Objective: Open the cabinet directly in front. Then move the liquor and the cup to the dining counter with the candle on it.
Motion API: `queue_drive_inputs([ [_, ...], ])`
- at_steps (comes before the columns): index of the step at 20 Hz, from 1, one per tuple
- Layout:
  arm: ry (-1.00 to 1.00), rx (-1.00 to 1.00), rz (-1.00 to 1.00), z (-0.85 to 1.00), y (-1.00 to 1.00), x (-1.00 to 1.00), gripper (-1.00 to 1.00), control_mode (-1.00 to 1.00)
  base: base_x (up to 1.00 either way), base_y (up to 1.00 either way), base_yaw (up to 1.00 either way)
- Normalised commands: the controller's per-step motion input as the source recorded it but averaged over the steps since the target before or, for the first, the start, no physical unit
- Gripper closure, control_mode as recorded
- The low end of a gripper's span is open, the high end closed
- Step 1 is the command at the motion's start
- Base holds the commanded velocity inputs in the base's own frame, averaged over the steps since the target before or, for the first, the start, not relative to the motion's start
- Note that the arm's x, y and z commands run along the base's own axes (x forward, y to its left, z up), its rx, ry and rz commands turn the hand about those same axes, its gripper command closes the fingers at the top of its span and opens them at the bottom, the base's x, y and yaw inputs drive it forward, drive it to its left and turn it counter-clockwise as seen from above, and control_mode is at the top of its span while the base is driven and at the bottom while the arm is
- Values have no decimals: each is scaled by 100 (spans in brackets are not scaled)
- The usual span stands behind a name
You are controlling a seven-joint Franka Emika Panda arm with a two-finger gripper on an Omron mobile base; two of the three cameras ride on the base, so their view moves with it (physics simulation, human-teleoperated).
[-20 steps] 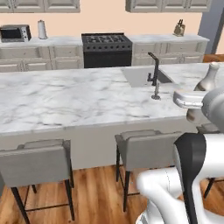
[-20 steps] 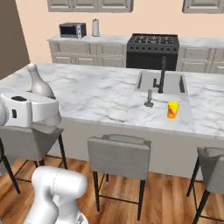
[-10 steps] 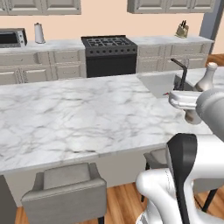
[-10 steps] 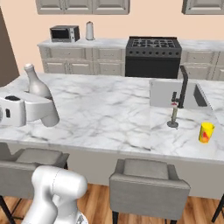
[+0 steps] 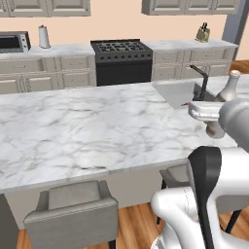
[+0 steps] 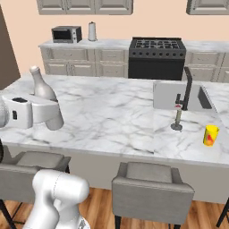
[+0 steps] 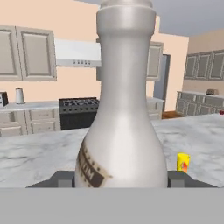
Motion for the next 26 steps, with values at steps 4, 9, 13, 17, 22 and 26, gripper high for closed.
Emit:
queue_drive_inputs([
  [4, 53, 0, -8, -42, -18, 100, 100, -100, 0, 0, 0],
  [9, 58, 0, -1, -75, -40, 92, 100, -100, 0, 0, 0],
  [13, 19, 0, 0, -76, -20, 37, 100, -100, 0, 0, 0],
  [17, 7, 0, 0, -70, -33, 32, 100, -100, 0, 0, 0],
  [22, -4, 0, 2, -36, -39, 64, 100, -100, 0, 0, 0],
  [26, -9, 0, 0, -37, -20, 100, 100, -100, 0, 0, 0],
])
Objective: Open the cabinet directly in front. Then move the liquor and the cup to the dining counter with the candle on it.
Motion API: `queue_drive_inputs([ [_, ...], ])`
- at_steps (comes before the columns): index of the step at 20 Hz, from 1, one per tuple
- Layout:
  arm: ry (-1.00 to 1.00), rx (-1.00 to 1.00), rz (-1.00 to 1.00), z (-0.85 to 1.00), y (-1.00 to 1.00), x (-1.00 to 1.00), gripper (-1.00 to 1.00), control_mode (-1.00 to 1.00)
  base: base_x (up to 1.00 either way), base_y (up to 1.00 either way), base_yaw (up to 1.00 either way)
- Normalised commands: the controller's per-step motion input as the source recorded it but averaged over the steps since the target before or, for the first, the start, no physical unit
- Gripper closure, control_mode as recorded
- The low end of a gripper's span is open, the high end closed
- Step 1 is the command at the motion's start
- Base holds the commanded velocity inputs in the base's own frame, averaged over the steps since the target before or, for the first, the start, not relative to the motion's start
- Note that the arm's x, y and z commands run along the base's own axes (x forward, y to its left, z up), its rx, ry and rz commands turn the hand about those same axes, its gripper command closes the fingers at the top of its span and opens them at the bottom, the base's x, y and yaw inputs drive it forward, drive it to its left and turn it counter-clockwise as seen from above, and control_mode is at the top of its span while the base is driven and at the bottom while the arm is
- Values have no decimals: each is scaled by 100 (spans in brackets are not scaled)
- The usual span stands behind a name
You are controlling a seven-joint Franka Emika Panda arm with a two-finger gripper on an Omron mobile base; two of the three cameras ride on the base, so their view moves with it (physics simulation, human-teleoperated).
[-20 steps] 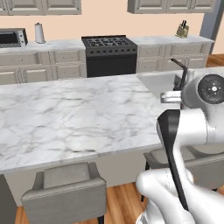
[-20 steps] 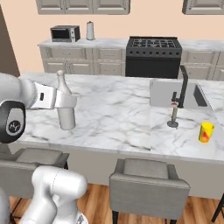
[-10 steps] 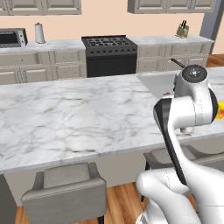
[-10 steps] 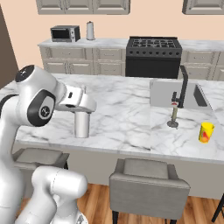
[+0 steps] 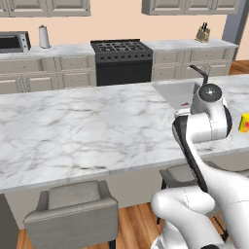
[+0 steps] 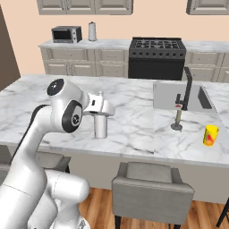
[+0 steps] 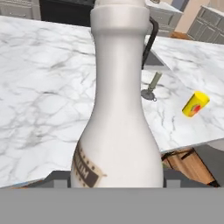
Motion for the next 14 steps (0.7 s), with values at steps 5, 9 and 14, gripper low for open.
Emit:
queue_drive_inputs([
  [5, -10, 2, 0, -45, -27, 89, 100, -100, 0, 0, 0],
  [9, -24, 6, -1, -41, -32, 14, 100, -100, 0, 0, 0],
  [14, -19, 0, -1, -16, -6, 1, 100, -100, 0, 0, 0],
])
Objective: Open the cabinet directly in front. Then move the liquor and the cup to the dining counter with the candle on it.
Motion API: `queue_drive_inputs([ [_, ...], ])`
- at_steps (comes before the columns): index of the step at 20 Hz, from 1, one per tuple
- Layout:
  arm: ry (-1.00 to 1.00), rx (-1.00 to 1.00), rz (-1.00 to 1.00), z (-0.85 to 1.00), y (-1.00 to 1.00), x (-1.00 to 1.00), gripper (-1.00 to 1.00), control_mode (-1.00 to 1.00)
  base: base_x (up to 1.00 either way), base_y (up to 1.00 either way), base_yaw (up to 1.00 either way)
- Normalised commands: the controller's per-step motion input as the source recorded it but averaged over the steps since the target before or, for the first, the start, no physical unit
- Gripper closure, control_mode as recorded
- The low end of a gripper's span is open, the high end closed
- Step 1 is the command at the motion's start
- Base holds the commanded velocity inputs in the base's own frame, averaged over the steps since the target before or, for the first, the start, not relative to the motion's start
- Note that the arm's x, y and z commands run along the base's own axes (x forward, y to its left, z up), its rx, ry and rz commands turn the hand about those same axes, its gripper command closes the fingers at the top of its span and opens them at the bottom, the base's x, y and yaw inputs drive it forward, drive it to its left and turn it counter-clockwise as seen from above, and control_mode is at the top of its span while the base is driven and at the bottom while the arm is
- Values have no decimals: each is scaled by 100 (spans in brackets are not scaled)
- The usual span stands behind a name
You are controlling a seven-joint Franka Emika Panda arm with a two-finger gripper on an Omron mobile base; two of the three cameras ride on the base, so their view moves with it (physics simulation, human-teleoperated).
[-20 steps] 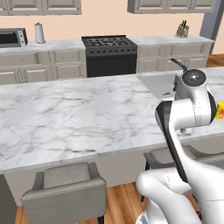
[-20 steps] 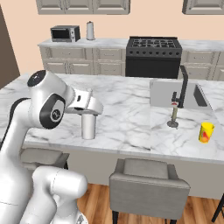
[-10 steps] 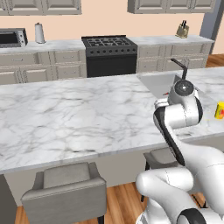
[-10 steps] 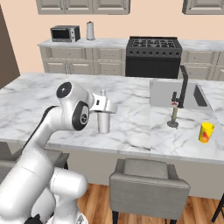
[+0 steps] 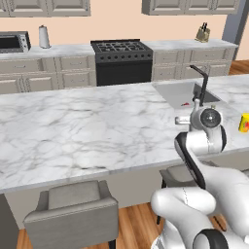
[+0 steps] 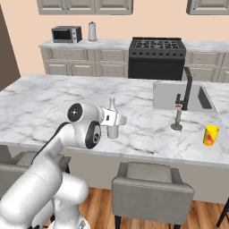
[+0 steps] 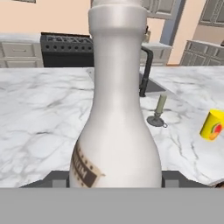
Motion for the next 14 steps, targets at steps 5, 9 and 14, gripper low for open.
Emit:
queue_drive_inputs([
  [5, 0, 0, 0, -3, 0, 5, 100, -100, 0, 0, 0],
  [9, 0, 0, 0, -19, 0, 28, 100, -100, 0, 0, 0],
  [14, 0, 0, 0, -21, -1, 35, 100, -100, 0, 0, 0],
])
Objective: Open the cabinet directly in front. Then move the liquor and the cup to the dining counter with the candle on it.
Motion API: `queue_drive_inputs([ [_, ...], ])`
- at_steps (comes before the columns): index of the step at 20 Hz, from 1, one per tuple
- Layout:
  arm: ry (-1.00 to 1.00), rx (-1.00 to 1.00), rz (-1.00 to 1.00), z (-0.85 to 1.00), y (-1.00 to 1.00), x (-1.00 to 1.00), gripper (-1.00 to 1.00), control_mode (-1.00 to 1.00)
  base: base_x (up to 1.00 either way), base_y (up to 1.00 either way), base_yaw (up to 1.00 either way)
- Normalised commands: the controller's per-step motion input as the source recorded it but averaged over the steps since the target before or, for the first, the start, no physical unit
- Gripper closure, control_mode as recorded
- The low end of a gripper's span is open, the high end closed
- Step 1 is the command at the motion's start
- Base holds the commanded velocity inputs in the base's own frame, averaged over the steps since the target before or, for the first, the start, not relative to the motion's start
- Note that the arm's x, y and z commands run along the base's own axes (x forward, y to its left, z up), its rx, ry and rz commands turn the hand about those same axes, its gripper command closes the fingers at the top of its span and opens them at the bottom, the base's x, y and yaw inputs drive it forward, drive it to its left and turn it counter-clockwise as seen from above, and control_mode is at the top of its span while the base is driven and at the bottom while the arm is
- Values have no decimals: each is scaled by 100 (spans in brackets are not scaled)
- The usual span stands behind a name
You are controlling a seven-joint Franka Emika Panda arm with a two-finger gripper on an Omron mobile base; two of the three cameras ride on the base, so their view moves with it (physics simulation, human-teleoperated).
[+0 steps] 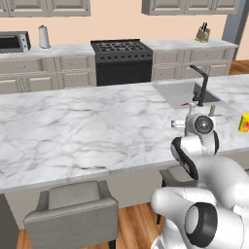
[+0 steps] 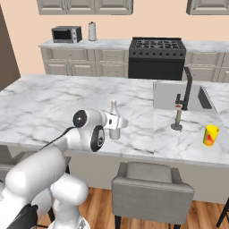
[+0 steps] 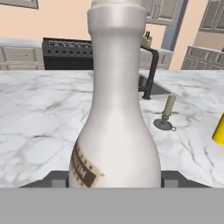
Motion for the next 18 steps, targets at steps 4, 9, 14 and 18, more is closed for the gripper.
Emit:
queue_drive_inputs([
  [4, -1, 0, 0, -23, 0, 35, 100, -100, 0, 0, 0],
  [9, -1, 0, 0, -23, -4, 36, 100, -100, 0, 0, 0],
  [14, 0, 0, 0, -21, -7, 35, 100, -100, 0, 0, 0],
  [18, -2, 0, 0, -36, -6, 28, 100, -100, 0, 0, 0],
])
